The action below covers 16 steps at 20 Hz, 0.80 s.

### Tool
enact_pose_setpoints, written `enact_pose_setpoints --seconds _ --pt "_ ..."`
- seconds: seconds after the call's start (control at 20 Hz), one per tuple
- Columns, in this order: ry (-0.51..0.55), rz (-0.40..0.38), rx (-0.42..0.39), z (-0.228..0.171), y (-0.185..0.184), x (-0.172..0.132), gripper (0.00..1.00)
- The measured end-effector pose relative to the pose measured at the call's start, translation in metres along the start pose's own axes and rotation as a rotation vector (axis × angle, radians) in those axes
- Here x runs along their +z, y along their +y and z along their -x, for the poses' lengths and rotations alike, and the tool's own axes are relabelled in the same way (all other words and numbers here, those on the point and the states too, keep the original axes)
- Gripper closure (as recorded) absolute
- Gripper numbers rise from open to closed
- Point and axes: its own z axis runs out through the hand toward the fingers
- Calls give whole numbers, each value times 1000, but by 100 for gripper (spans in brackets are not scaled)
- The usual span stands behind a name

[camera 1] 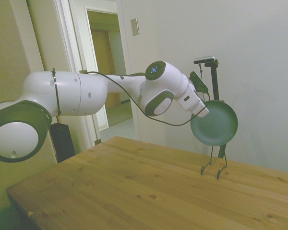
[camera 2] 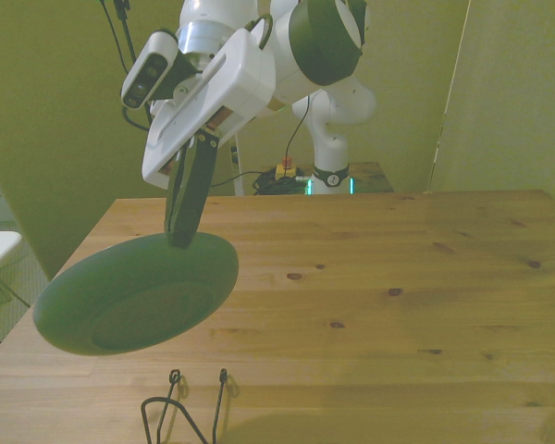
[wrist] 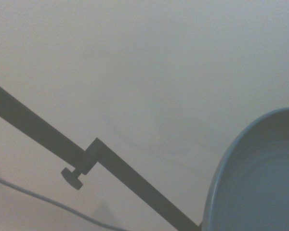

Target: Load the plate

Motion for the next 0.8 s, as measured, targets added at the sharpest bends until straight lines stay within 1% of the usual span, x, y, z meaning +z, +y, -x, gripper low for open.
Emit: enact_pose_setpoints --seconds 0.3,0.65,0.8 --pt "4 -106 19 3 5 3 100" --pt "46 -176 16 4 21 2 100" --pt "49 -182 17 3 29 0 100"
